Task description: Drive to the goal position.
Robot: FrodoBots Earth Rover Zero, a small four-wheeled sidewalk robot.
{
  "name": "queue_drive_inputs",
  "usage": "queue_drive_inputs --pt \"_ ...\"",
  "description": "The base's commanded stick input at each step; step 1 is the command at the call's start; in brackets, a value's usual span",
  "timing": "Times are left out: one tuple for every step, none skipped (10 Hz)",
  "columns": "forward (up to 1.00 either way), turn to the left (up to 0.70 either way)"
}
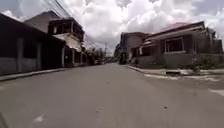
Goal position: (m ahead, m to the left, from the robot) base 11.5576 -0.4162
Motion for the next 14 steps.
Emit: queue_drive_inputs --pt "1.0 0.0" --pt "1.0 0.0" --pt "1.0 0.0" --pt "1.0 0.0" --pt "1.0 0.0" --pt "1.0 0.09" --pt "1.0 0.27" --pt "1.0 0.11" --pt "1.0 0.0" --pt "1.0 0.0" --pt "1.0 0.0" --pt "1.0 0.0" --pt "1.0 0.0" --pt "1.0 0.0"
